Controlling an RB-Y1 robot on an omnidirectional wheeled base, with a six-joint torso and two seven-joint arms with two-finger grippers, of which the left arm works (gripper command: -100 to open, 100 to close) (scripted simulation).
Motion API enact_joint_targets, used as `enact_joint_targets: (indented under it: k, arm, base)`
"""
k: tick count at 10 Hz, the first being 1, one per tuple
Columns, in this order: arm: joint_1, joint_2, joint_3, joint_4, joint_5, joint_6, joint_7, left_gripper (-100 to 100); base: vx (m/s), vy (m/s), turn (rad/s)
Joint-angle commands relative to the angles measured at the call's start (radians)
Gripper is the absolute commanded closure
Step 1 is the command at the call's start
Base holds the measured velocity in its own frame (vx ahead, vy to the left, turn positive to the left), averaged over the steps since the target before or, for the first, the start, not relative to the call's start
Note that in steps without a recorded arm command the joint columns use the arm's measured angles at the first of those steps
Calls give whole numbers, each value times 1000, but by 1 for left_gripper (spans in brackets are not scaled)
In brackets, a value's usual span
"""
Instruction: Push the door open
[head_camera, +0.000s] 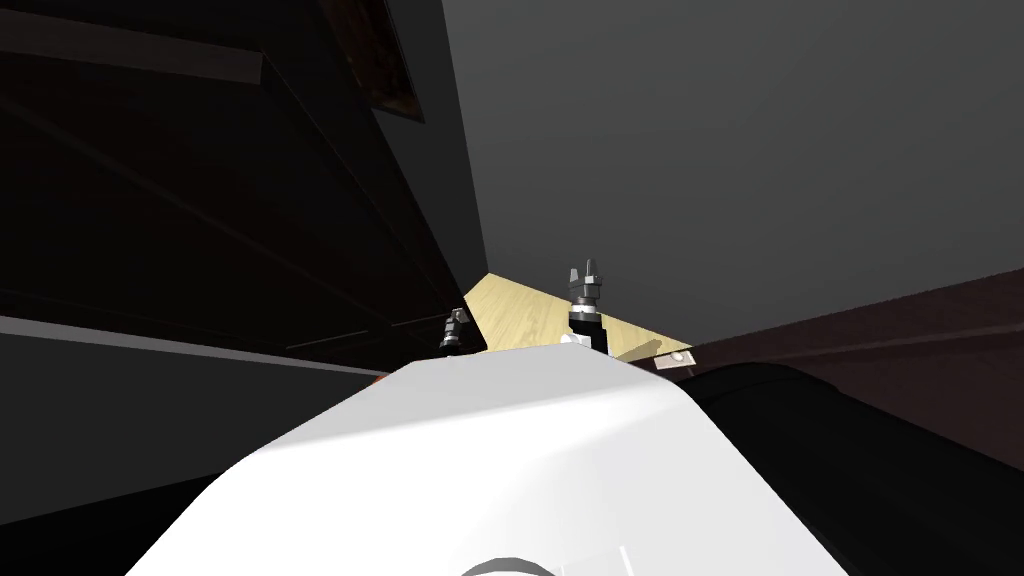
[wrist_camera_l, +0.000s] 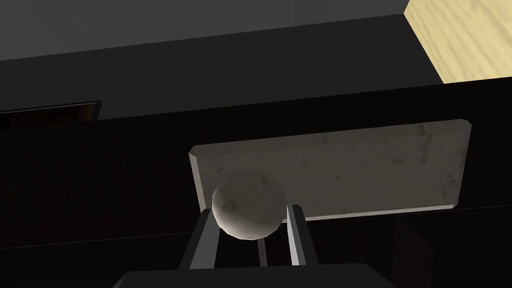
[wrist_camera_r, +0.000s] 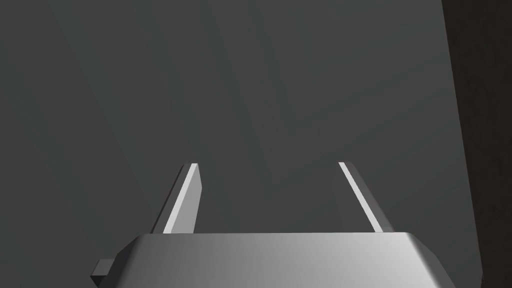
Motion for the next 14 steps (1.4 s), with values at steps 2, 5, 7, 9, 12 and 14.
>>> enact_joint_targets:
  k: [2, 5, 7, 9, 12, 14]
  arm:
    - [-10, 8, 42, 6, 17, -4, -10, 100]
    - [3, 0, 28, -13, 16, 5, -1, -100]
    - [7, -8, 27, -20, 19, 9, -1, -100]
    - [10, -18, 26, -27, 21, 13, 0, -100]
    - [12, -12, 30, -23, 22, 5, -3, -100]
    - [12, -11, 35, -16, 24, -5, -5, -100]
  base:
    - [136, -50, 98]
    - [-170, -86, 44]
    - [-187, -91, 32]
    - [-196, -96, 42]
    - [92, -1, -18]
    - [258, 32, -32]
